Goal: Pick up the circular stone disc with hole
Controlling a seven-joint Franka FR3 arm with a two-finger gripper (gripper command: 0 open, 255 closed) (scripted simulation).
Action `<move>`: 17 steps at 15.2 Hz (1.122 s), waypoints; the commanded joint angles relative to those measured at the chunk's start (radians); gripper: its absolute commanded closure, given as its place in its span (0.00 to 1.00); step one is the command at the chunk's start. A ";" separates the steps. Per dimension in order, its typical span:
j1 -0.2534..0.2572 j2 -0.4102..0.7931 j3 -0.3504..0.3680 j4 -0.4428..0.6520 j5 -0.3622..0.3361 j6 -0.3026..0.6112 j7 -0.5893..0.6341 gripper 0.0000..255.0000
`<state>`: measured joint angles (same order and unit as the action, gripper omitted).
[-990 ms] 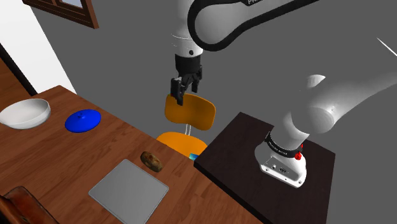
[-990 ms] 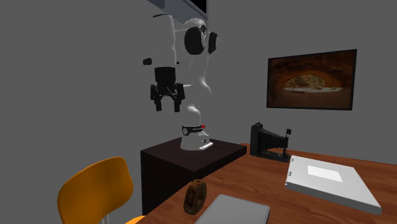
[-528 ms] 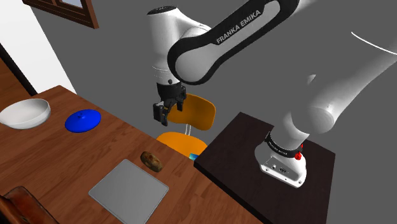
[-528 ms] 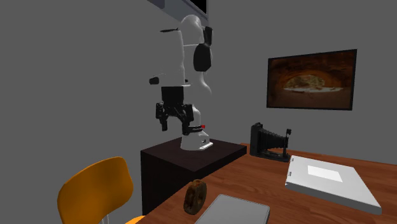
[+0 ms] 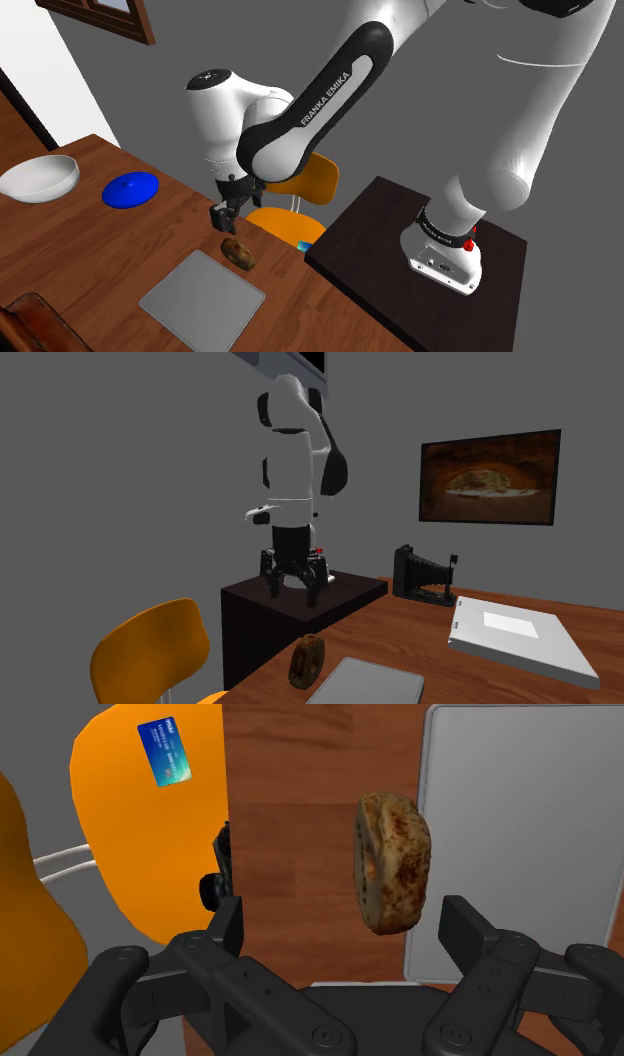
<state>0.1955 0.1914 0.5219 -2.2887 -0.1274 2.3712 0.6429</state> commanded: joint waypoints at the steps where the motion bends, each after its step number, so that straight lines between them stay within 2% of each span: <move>1: 0.032 0.090 -0.014 0.055 -0.068 0.016 0.063 0.00; 5: 0.107 0.235 -0.054 0.158 -0.161 0.033 0.150 0.00; 14: 0.139 0.322 -0.097 0.167 -0.218 0.104 0.188 0.00; 15: 0.137 0.319 -0.097 0.164 -0.217 0.105 0.186 1.00; 17: 0.136 0.320 -0.097 0.163 -0.217 0.106 0.186 1.00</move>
<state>0.3317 0.5101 0.4254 -2.1251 -0.3443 2.4767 0.8286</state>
